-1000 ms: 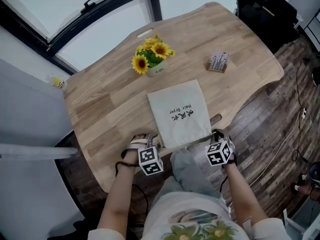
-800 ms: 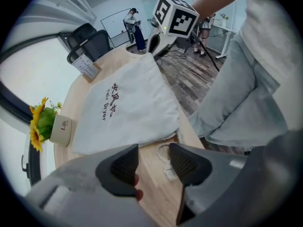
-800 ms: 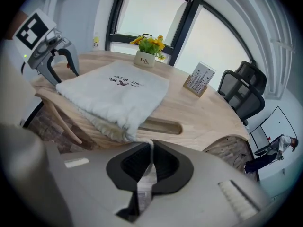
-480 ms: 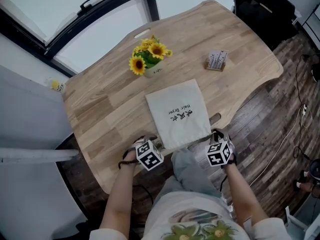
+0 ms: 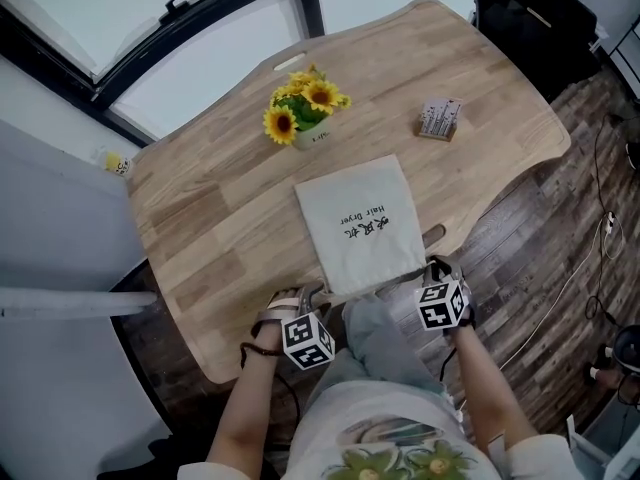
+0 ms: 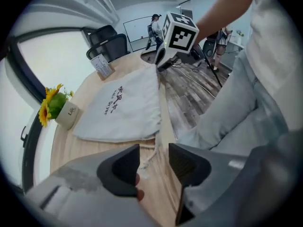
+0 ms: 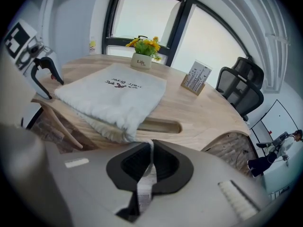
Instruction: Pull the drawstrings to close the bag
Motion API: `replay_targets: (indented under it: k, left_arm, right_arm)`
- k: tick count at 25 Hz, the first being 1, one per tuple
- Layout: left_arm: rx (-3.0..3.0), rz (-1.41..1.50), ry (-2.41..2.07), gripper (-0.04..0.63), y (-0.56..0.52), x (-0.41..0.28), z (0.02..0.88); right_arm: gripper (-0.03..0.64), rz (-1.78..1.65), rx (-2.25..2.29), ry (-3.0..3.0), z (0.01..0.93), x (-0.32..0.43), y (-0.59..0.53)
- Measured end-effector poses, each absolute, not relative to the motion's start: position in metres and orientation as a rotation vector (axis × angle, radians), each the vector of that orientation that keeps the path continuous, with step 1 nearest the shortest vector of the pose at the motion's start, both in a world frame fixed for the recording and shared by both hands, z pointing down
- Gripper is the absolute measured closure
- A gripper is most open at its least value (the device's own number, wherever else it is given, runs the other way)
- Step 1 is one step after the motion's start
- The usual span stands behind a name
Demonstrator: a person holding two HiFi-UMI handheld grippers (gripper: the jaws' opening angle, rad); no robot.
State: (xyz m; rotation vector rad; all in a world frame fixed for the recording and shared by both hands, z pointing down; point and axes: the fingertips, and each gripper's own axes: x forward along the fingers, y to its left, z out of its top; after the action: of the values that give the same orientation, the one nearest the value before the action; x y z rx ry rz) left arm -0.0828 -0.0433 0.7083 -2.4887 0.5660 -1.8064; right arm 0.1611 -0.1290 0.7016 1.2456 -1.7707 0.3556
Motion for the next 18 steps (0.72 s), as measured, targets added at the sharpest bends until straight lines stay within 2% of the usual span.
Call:
replay_targets:
  k: [6,7,8,13,18]
  left_arm:
    - [-2.467,-1.855,0.573,0.416,-0.053,-0.079,0.719]
    - [-2.460,-1.852,0.602,0.477,-0.055,-0.081,0.719]
    - [-2.460,-1.848,0.625,0.505,-0.056,-0.083,0.720]
    - [-2.555,-1.801,0.771,0.576,-0.056,-0.088,0.720]
    - [-2.603,-1.670,1.006,0.578,-0.068,-0.095,0.699]
  right_arm:
    - [0.614,0.379,1.242,-1.765,0.703,0.160,-0.129]
    - [0.614,0.383,1.247,-1.766,0.703,0.160,-0.129]
    - [0.614,0.387,1.252,-1.767,0.703,0.161,-0.129]
    - [0.614,0.393,1.268,-1.768,0.701,0.161,-0.129]
    - [0.614,0.401,1.266,-1.760,0.702,0.162,-0.130]
